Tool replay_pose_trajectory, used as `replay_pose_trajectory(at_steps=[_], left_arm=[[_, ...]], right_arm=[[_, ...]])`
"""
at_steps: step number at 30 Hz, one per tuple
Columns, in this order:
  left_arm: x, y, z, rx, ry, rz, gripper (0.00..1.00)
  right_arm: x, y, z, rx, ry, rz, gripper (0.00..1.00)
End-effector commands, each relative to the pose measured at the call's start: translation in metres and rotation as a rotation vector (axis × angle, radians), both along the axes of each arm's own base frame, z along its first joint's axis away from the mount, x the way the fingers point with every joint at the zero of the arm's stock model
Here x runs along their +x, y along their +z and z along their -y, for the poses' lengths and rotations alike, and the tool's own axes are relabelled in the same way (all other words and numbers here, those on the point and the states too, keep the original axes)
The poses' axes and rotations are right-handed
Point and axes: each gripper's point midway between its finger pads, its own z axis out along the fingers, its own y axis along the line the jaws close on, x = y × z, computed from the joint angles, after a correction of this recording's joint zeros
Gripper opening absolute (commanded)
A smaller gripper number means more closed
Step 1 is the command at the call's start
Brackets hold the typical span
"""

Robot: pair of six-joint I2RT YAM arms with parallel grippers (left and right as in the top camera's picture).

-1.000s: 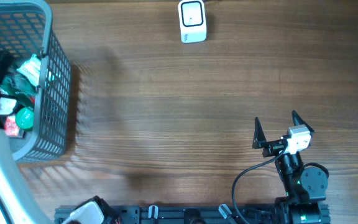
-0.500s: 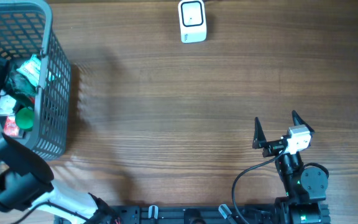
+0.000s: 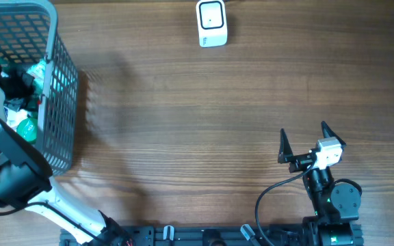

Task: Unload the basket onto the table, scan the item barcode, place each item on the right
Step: 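Reach the left gripper into the basket and grasp the green wipes pack, then lift the green pack and swing it under the white scanner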

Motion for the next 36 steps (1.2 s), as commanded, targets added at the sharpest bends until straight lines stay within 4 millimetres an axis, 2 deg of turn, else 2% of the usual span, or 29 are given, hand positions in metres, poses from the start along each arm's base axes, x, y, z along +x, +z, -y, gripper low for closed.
replay_pose_trajectory(at_steps=[1,2,4,5,6,8,11,12,13,14,16,18,20,23,26,30,32,35,36], left_arm=[[0.018,0.050,0.002,0.042,-0.054,0.121,0.04],[0.020,0.076,-0.002,0.076,-0.050,0.167,0.04],[0.018,0.166,-0.004,0.188,-0.045,0.326,0.04],[0.014,0.187,-0.001,0.216,-0.046,0.363,0.04],[0.007,0.221,0.004,0.256,-0.042,0.425,0.04],[-0.009,0.268,0.015,0.292,-0.014,0.519,0.04],[-0.039,0.331,0.042,0.305,0.012,0.662,0.04],[-0.049,0.354,0.061,0.297,-0.021,0.726,0.04],[-0.055,0.369,0.079,0.285,-0.070,0.773,0.04],[-0.062,0.383,0.106,0.253,-0.149,0.825,0.04],[-0.068,0.396,0.168,0.174,-0.373,0.889,0.04],[-0.072,0.390,0.229,0.103,-0.631,0.902,0.04],[-0.075,0.367,0.285,0.049,-0.855,0.855,0.04],[-0.081,0.308,0.368,-0.009,-1.217,0.742,0.04],[-0.084,0.246,0.430,-0.111,-1.433,0.629,0.04],[-0.086,0.169,0.493,-0.242,-1.578,0.466,0.04],[-0.090,0.135,0.516,-0.284,-1.633,0.392,0.04],[-0.097,0.071,0.549,-0.344,-1.721,0.265,0.04],[-0.100,0.059,0.555,-0.362,-1.732,0.238,0.04]], right_arm=[[0.000,0.002,0.002,-0.003,-0.011,0.012,1.00],[0.000,0.002,0.002,-0.003,-0.011,0.012,1.00],[0.000,0.002,0.002,-0.003,-0.011,0.012,1.00],[0.000,0.002,0.002,-0.003,-0.011,0.012,1.00],[0.000,0.002,0.002,-0.003,-0.011,0.012,1.00],[0.000,0.002,0.002,-0.003,-0.011,0.012,1.00],[0.000,0.002,0.002,-0.003,-0.011,0.012,1.00],[0.000,0.002,0.002,-0.003,-0.011,0.012,1.00],[0.000,0.002,0.002,-0.003,-0.011,0.012,1.00],[0.000,0.002,0.002,-0.003,-0.011,0.012,1.00],[0.000,0.002,0.002,-0.003,-0.011,0.012,1.00],[0.000,0.002,0.002,-0.003,-0.011,0.012,1.00],[0.000,0.002,0.002,-0.003,-0.011,0.012,1.00],[0.000,0.002,0.002,-0.003,-0.011,0.012,1.00],[0.000,0.002,0.002,-0.003,-0.011,0.012,1.00],[0.000,0.002,0.002,-0.003,-0.011,0.012,1.00],[0.000,0.002,0.002,-0.003,-0.011,0.012,1.00],[0.000,0.002,0.002,-0.003,-0.011,0.012,1.00],[0.000,0.002,0.002,-0.003,-0.011,0.012,1.00]])
